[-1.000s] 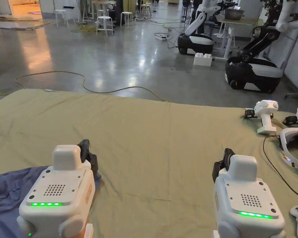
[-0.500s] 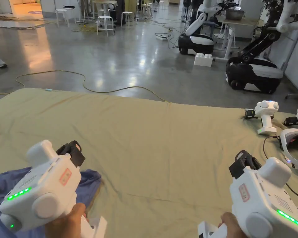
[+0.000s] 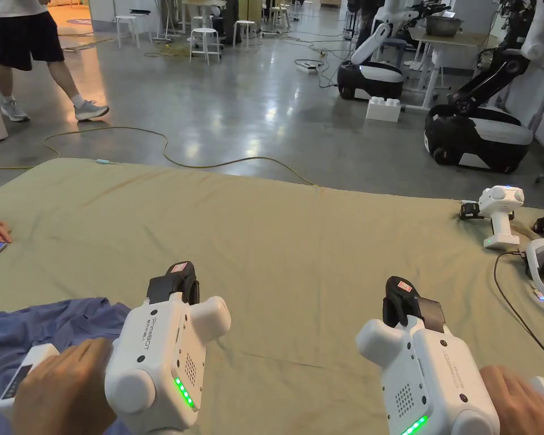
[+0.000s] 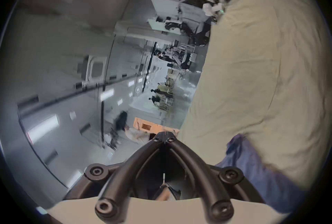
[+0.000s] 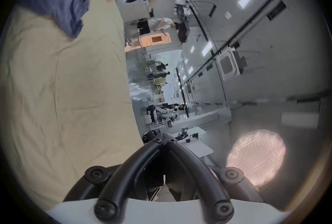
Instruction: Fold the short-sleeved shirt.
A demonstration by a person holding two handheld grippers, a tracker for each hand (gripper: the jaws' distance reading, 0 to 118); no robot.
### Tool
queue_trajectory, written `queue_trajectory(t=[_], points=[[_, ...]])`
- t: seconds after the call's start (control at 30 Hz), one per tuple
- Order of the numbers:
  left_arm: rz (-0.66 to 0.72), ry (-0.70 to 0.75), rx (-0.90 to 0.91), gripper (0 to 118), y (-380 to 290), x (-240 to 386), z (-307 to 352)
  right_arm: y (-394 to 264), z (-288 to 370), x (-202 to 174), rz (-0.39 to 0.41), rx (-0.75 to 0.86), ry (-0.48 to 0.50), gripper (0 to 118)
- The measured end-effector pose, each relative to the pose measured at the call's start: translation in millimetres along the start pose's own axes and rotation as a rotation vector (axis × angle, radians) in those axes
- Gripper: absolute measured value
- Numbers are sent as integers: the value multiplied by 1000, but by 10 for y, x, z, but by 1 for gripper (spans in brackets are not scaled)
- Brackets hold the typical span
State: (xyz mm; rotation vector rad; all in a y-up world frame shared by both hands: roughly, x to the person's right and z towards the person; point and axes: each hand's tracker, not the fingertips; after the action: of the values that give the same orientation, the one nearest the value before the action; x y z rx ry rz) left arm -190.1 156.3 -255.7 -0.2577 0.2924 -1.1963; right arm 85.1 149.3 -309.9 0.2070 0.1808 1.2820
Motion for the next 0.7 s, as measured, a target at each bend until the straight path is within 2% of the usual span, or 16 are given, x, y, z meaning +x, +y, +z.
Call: queue_trajectory(t=[0.1,0.13,0.2,0.27,0.33,0.37,0.4,0.47,0.57,0.7], points=[[468,-142,-36,0,20,-209,10,48,-48,133,-363,-78,44,0],[662,-197,-37,0,2,-291,17,50,-58,219,-527,-124,48,0],[954,-206,-30,0,-60,-379,36,13,-92,315,-815,-202,53,0],[1184,-213,4,0,-115,-401,61,-38,-64,407,-1095,-247,44,0],[1337,-211,12,0,-150,-423,71,-104,-46,427,-1292,-306,20,0],[1390,-210,4,0,-147,-404,67,-142,-32,431,-1365,-325,4,0],[1417,-218,3,0,-153,-406,56,-150,-4,439,-1415,-335,-9,0],[1440,-247,-13,0,-159,-422,16,-176,40,439,-1455,-330,-19,0],[1420,-262,-22,0,-156,-428,0,-137,82,446,-1419,-324,-19,0],[1370,-322,-95,0,-211,-461,13,-77,93,443,-1330,-320,5,0]])
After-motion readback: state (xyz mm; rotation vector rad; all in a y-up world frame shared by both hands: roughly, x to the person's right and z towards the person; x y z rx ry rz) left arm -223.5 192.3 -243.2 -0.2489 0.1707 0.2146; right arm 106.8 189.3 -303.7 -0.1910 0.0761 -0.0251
